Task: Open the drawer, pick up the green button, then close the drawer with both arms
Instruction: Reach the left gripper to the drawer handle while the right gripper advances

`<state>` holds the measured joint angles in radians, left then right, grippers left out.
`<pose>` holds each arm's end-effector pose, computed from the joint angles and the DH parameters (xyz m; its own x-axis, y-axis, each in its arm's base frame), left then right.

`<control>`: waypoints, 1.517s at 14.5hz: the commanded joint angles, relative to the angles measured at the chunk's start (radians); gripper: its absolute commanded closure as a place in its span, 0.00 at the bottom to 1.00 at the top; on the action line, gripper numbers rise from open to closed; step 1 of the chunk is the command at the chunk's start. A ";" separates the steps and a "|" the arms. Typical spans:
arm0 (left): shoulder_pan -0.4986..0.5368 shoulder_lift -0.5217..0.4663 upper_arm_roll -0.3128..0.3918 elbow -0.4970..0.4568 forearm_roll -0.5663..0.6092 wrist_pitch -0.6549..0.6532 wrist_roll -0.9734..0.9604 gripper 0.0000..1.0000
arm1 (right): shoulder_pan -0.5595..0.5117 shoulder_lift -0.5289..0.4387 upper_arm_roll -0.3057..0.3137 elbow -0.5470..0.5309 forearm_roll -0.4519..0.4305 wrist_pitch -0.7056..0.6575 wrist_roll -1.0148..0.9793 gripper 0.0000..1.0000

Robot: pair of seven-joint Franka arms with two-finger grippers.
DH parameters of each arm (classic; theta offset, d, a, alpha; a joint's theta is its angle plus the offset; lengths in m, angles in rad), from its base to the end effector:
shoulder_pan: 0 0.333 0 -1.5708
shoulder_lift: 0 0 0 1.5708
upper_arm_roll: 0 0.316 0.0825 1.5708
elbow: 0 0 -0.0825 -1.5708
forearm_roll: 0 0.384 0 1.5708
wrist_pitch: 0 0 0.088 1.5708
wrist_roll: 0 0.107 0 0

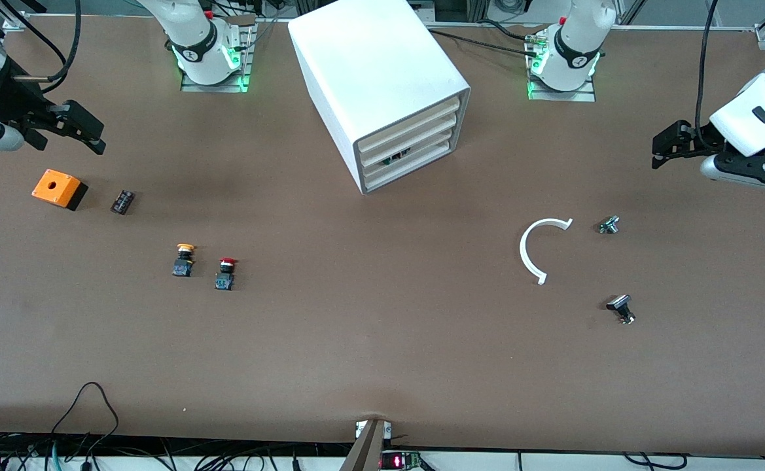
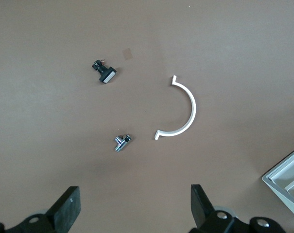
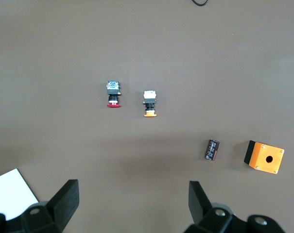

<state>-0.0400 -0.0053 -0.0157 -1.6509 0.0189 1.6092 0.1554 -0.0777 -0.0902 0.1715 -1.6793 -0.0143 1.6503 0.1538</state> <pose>0.5532 -0.0289 0.5929 0.9769 -0.2102 -0.0389 -0.2108 -0.9774 -0.0131 0.5313 0.0528 0.6285 0.9962 -0.0587 0.0637 -0.0601 -0.9980 0.0201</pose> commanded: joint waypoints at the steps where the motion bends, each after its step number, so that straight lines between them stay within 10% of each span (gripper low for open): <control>1: -0.012 0.013 0.011 0.028 -0.002 -0.021 -0.011 0.00 | -0.010 -0.016 0.003 0.001 0.028 -0.024 -0.019 0.00; 7: -0.014 0.014 0.010 0.028 -0.005 -0.061 -0.011 0.00 | -0.010 0.000 0.005 0.006 0.027 -0.040 -0.023 0.00; 13: -0.020 0.030 -0.067 0.025 -0.036 -0.434 0.000 0.00 | -0.007 0.018 0.010 0.001 0.031 -0.086 -0.005 0.00; 22: 0.046 0.267 -0.067 -0.143 -0.669 -0.231 0.298 0.01 | 0.096 0.173 0.011 0.030 0.040 0.062 0.147 0.00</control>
<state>-0.0008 0.2511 -0.0800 -1.7227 -0.5405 1.2982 0.3092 -0.0100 0.0414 0.1848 -1.6803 0.0113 1.6945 0.2406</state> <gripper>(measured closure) 0.004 0.000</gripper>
